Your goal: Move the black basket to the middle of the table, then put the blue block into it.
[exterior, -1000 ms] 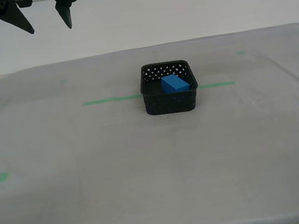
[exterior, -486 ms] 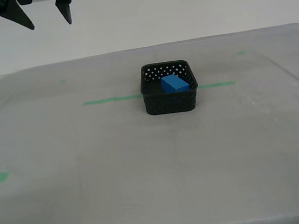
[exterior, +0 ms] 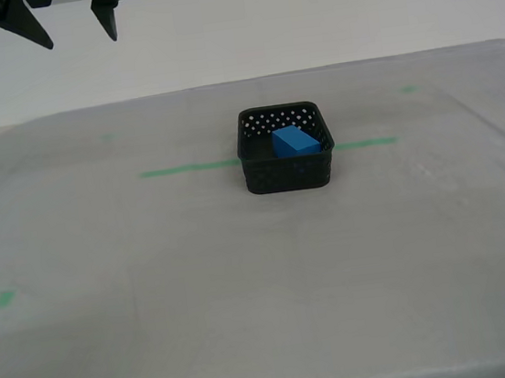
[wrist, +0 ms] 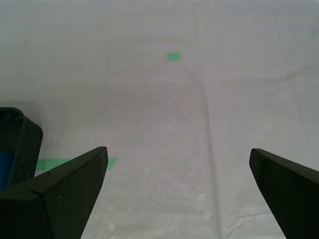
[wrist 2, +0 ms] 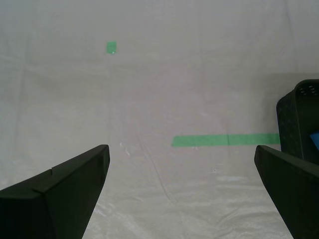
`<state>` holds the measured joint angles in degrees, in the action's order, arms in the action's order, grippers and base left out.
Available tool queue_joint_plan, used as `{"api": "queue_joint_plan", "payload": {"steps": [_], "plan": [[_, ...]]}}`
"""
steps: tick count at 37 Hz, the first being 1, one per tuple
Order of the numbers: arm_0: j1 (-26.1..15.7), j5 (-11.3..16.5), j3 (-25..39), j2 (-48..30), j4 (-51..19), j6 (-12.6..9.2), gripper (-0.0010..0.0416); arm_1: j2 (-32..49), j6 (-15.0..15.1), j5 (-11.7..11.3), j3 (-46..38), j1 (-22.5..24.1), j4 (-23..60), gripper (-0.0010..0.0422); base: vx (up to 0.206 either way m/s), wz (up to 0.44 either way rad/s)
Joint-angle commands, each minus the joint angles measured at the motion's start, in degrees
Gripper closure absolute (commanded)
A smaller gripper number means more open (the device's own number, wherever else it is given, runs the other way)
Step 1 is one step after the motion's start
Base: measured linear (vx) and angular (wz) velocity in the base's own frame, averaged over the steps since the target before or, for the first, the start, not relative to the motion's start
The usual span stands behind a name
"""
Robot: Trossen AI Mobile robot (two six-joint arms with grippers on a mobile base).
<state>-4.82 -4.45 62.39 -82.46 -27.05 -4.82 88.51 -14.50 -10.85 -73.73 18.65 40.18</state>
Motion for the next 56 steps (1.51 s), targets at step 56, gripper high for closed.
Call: {"api": "queue_joint_plan", "payload": {"steps": [56], "plan": [[0.00, -0.15, 0.00, 0.02, 0.07, -0.04, 0.0007, -0.02, -0.02, -0.22, -0.07, 0.02, -0.04, 0.0012, 0.000, 0.000]]}}
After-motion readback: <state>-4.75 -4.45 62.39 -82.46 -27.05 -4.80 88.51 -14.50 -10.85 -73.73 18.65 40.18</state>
